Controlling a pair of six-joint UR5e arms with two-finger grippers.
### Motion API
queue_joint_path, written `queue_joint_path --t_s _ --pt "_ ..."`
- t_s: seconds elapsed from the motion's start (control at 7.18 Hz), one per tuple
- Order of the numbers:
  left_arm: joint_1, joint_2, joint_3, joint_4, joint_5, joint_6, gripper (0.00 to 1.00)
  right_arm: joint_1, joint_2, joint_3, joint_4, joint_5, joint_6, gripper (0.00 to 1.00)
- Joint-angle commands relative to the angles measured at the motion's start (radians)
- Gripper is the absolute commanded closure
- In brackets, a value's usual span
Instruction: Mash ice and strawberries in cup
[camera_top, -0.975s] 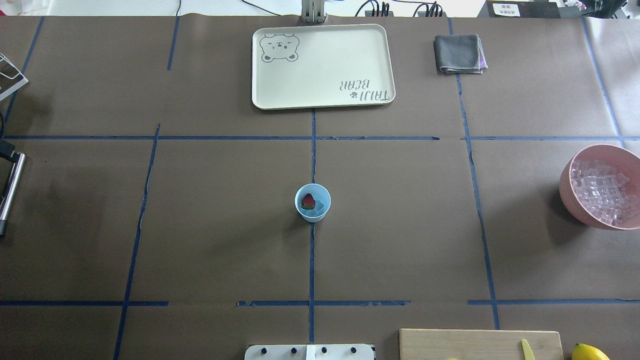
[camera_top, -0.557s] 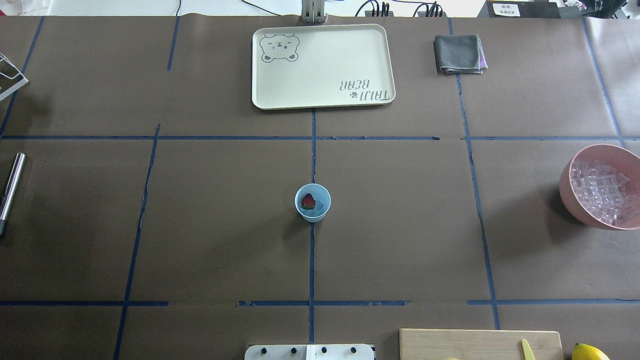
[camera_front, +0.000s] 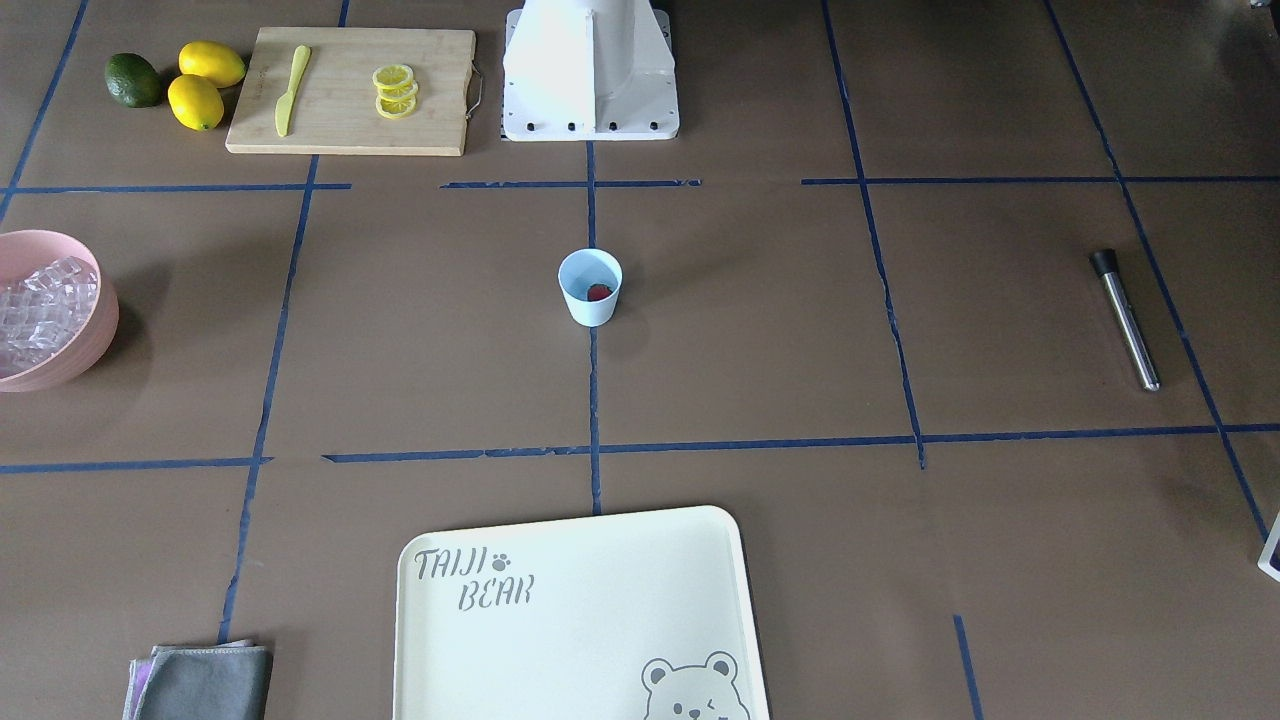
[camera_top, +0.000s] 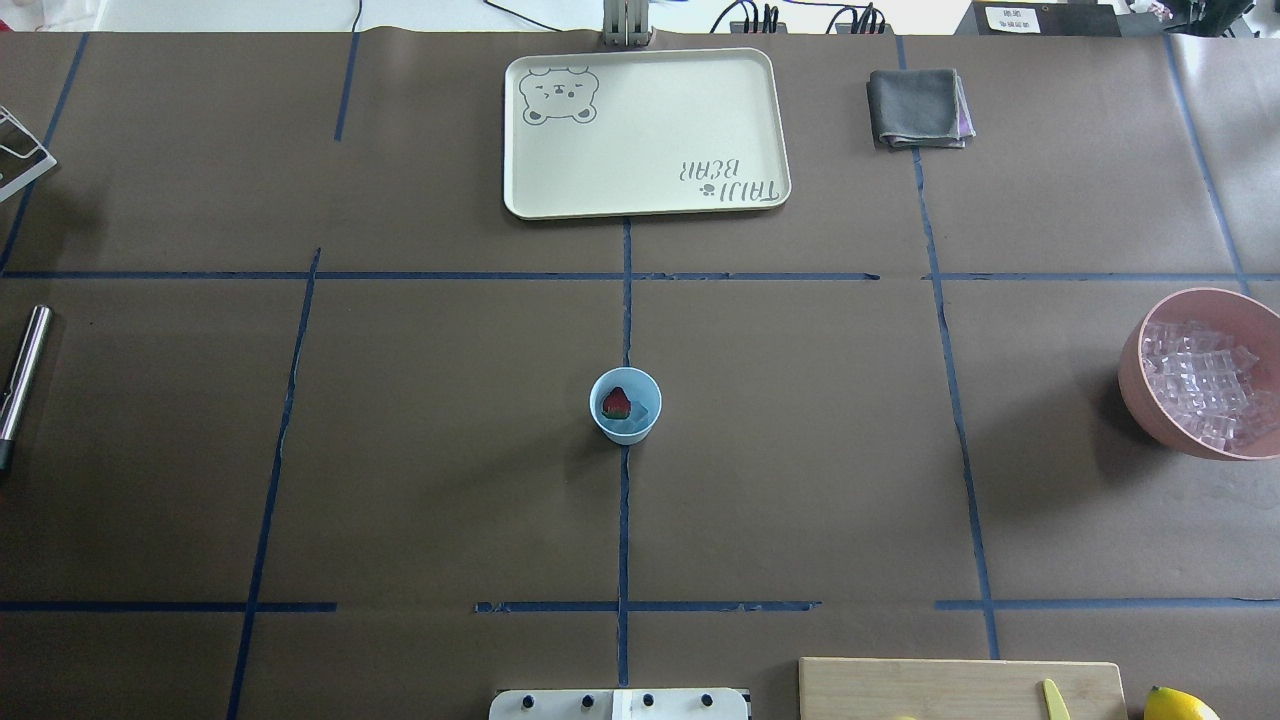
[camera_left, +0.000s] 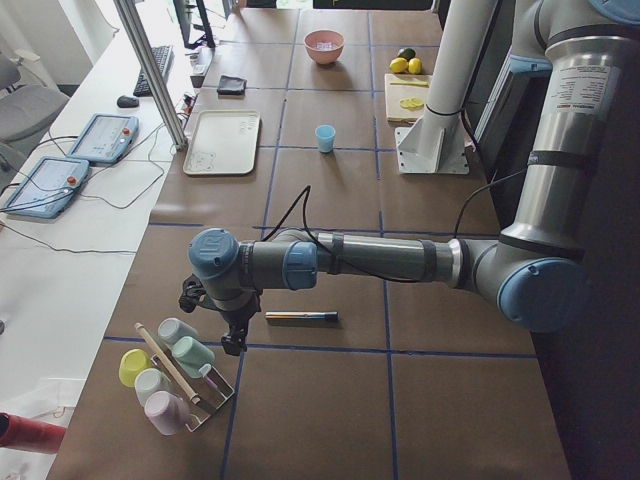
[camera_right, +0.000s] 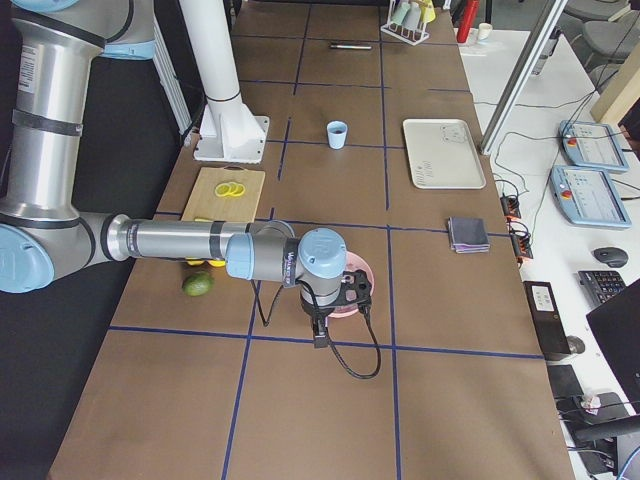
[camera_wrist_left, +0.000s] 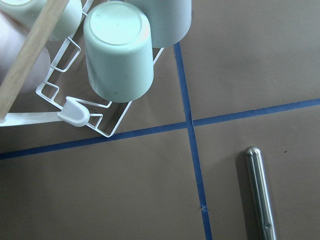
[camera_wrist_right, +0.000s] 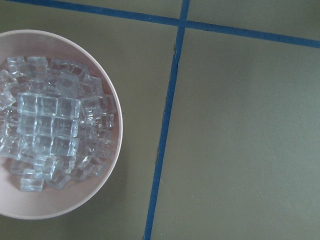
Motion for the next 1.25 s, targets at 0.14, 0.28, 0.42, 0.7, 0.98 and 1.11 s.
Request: queue_joint_path --t_s 0.14,0.28,0.42,0.7,0.98,1.11 --pt "-0.004 0.107 -0.009 -0.148 -0.023 0.011 0.00 0.000 0.001 0.001 0.000 0.000 0.002 0.00" --pt "-0.004 0.185 -0.010 -0.252 -0.058 0.008 0.00 0.000 -0.001 0.001 0.000 0.002 0.002 0.00" --pt "-0.004 0.236 -0.005 -0.334 -0.065 0.002 0.00 0.000 -0.001 0.003 0.000 0.002 0.003 0.00" --pt "-0.001 0.212 0.004 -0.254 -0.050 -0.014 0.00 0.002 0.001 0.001 0.000 0.002 0.002 0.00" --pt "-0.002 0.189 0.001 -0.163 -0.050 -0.011 0.00 0.002 -0.001 0.001 0.000 0.000 0.002 0.00" --pt "-0.002 0.194 0.001 -0.166 -0.053 -0.011 0.00 0.002 -0.004 -0.003 0.000 -0.001 0.002 0.00"
